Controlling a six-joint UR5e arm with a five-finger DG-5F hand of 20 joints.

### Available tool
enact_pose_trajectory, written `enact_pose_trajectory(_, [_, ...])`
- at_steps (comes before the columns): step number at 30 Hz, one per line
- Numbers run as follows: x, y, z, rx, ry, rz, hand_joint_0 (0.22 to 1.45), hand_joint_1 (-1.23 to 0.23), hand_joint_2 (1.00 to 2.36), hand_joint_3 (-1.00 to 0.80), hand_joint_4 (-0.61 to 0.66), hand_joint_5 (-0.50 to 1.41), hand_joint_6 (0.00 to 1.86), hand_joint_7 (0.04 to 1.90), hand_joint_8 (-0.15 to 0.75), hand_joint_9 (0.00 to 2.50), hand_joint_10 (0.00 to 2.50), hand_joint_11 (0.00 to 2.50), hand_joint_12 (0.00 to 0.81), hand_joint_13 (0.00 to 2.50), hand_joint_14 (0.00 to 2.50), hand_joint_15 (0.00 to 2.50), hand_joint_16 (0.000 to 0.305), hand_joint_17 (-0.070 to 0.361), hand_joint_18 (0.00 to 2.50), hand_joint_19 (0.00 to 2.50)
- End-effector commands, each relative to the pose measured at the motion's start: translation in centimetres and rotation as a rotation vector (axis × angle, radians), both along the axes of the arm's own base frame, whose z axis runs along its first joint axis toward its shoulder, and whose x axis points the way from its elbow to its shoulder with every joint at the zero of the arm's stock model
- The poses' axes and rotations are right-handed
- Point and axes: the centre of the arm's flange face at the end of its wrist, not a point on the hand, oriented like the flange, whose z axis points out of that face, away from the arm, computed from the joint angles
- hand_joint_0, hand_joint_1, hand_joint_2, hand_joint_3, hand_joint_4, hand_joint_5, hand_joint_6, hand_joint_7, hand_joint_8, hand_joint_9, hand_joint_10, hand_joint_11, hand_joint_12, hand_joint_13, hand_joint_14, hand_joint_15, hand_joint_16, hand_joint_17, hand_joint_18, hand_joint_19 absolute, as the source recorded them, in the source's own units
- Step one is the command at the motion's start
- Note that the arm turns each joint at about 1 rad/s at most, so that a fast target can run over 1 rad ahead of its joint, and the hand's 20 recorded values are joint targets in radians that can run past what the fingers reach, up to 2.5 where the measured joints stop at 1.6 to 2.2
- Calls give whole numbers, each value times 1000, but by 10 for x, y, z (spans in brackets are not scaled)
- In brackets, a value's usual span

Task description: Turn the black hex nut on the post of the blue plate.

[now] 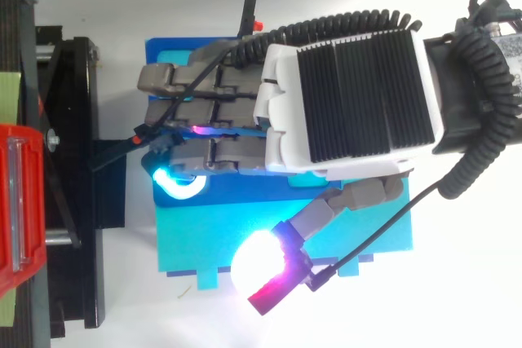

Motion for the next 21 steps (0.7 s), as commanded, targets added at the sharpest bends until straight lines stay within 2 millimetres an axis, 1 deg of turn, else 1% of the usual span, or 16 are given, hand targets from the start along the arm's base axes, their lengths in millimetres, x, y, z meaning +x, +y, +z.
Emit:
enact_pose_trajectory(1, [-1,1,-1,0,7,2,490,-248,1000,-500,308,-158,504,922,278,398,0,0,355,265,0,19,54,121,329,375])
enact_pose_trajectory(13, [-5,-13,-4,0,28,7,490,-248,1000,-500,319,-153,504,954,276,400,0,0,355,265,0,20,54,121,330,374])
enact_pose_trajectory(21, [-8,-27,-4,-8,27,16,491,-248,1000,-500,324,-150,504,966,276,397,0,0,355,265,0,20,54,121,329,375])
